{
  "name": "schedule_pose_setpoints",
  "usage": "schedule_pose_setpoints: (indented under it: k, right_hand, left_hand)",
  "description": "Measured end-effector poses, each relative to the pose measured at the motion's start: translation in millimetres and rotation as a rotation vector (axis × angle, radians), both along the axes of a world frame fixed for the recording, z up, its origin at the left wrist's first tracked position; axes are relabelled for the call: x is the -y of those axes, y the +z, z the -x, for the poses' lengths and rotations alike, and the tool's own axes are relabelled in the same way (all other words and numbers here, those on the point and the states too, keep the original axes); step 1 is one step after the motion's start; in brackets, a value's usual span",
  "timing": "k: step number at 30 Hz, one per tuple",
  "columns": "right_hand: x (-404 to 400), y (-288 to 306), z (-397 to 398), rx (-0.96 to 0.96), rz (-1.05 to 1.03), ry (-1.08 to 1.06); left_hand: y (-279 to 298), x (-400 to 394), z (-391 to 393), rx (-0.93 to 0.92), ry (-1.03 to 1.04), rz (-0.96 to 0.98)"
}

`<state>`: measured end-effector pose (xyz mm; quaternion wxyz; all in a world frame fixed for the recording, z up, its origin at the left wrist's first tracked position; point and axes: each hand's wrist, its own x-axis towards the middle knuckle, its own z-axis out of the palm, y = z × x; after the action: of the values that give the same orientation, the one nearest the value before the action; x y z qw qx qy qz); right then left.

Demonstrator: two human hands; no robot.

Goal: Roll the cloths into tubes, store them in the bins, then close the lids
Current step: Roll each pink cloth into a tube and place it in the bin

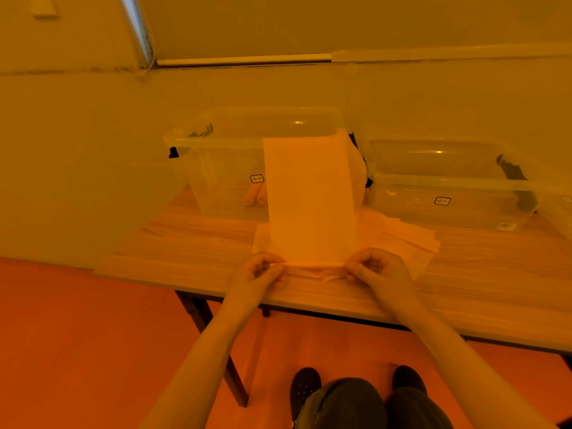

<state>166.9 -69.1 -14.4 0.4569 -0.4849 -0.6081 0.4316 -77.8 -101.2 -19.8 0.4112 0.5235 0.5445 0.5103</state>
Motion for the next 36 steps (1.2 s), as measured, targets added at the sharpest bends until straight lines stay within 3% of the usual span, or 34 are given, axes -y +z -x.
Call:
schedule_pose_setpoints:
  k: [8, 16, 36]
  right_hand:
    - [-9, 3, 7, -0.088, -0.003, 0.007]
    - [-10, -4, 5, 0.014, -0.011, 0.012]
    - [-5, -7, 2, -0.042, -0.004, 0.021]
  left_hand:
    - [3, -5, 3, -0.088, 0.015, 0.029]
    - [8, -16, 12, -0.186, -0.120, -0.032]
    - [5, -4, 10, -0.166, -0.085, 0.025]
